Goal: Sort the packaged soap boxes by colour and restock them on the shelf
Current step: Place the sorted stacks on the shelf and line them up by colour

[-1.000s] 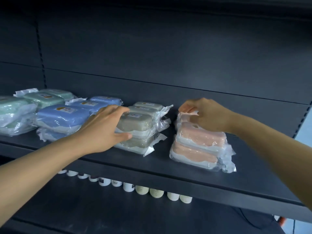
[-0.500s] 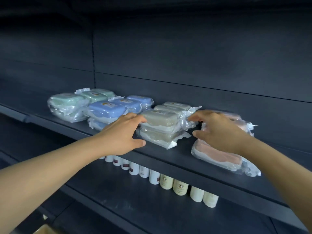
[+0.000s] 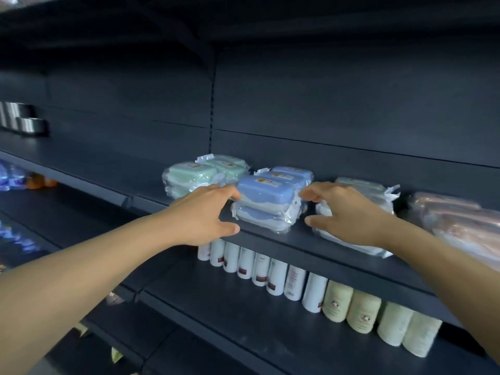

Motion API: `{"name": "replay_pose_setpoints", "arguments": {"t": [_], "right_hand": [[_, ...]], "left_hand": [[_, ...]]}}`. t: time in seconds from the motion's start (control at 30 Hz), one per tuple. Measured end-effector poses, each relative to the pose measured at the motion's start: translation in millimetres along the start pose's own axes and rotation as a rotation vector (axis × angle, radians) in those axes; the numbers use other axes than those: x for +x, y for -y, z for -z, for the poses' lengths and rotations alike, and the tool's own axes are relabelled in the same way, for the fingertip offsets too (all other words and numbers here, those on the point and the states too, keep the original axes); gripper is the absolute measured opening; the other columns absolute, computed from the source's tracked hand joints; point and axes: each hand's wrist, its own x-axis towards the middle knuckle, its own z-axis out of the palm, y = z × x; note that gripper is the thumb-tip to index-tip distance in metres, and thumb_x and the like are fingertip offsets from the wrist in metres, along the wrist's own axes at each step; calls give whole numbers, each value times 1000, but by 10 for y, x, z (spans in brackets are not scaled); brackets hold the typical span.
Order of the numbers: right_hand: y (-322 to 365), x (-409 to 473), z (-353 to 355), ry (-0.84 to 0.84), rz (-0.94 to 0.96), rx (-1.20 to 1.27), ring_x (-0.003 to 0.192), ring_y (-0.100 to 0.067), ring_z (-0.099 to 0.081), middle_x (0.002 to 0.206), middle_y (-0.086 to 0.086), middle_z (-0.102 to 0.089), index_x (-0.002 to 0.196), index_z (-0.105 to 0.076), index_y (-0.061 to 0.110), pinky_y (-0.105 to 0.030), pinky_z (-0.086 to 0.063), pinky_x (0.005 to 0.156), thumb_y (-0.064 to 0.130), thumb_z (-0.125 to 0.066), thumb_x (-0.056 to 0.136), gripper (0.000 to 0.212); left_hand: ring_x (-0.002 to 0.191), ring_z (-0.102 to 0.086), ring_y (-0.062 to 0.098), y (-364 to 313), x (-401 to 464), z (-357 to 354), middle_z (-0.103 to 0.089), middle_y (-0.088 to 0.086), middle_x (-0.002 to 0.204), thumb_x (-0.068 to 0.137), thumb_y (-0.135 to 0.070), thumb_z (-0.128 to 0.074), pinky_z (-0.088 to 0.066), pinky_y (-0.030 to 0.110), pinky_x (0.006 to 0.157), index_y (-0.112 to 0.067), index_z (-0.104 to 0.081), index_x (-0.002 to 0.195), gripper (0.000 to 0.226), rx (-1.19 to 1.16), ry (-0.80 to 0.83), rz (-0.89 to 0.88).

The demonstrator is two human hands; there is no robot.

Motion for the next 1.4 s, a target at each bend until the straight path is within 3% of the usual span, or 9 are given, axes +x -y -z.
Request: {"name": "replay_pose_setpoints", "arguments": {"t": [0.13,0.3,0.6,0.9,1.03,1.13,1.2,1.3,1.4], "right_hand": [[425,148,-240,31,-169,-35,123,-15,-45,138,2,-47,135,-44,20,-25,-36,100,25,-62,88,50],[806,292,-367,46,-350,-128,123,-21,-44,141,-4,-39,140,-37,19,-27,-36,97,24,-61,88,58],[825,216,-249,5,-570,-233,122,-28,-45,134,-10,-44,142,-30,17,-33,-36,96,27,-64,86,66],[479,513,-453,-30,-454,-121,125,-25,-40,139,-6,-37,147,-25,26,-23,-30,89,23,-63,86,72],[361,800,-626,-67,-388,-103,134,-25,-25,147,-1,-28,146,-26,34,-35,-28,109,39,-64,83,73],[279,966,-796,8,-362,-132,138,-24,-18,151,4,-23,140,-23,51,-47,-23,113,58,-52,73,72],[207,1034,-840,21,-380,-133,140,-23,-16,152,4,-23,139,-22,54,-48,-22,114,54,-54,78,69],[147,1061,-796,-2,-446,-46,138,-24,-19,150,-1,-26,143,-27,44,-38,-21,113,37,-60,87,66],[140,1041,-787,-3,-445,-29,138,-22,-20,150,3,-27,144,-28,39,-32,-20,110,33,-63,87,67]], "left_hand": [[130,-37,11,536,53,110,-39,-12,143,87,-40,-63,-40,37,102,-35,-39,135,54,-10,33,-106],[128,-39,12,1010,145,289,-37,-11,143,88,-40,-62,-41,33,97,-34,-37,136,55,-12,88,-203],[123,-42,14,1122,411,229,-39,-9,139,86,-39,-63,-42,39,98,-32,-35,137,59,-61,76,-315],[122,-43,22,917,792,-153,-36,4,143,87,-32,-65,-40,33,94,-22,-20,145,75,-104,84,-232],[123,-45,24,967,905,-249,-38,6,143,87,-30,-66,-41,34,97,-19,-12,150,84,-82,89,-189],[119,-50,24,1027,978,-330,-45,6,138,86,-29,-67,-43,39,99,-19,-11,149,84,-94,106,-171],[117,-52,24,1050,1022,-388,-48,7,135,87,-28,-67,-44,41,98,-18,-13,148,82,-110,127,-167],[114,-54,23,1073,1103,-463,-52,6,130,87,-28,-66,-45,40,97,-16,-18,145,77,-115,136,-190],[111,-56,22,1087,1213,-525,-55,7,125,85,-32,-68,-47,40,95,-16,-25,142,74,-165,145,-196]]}}
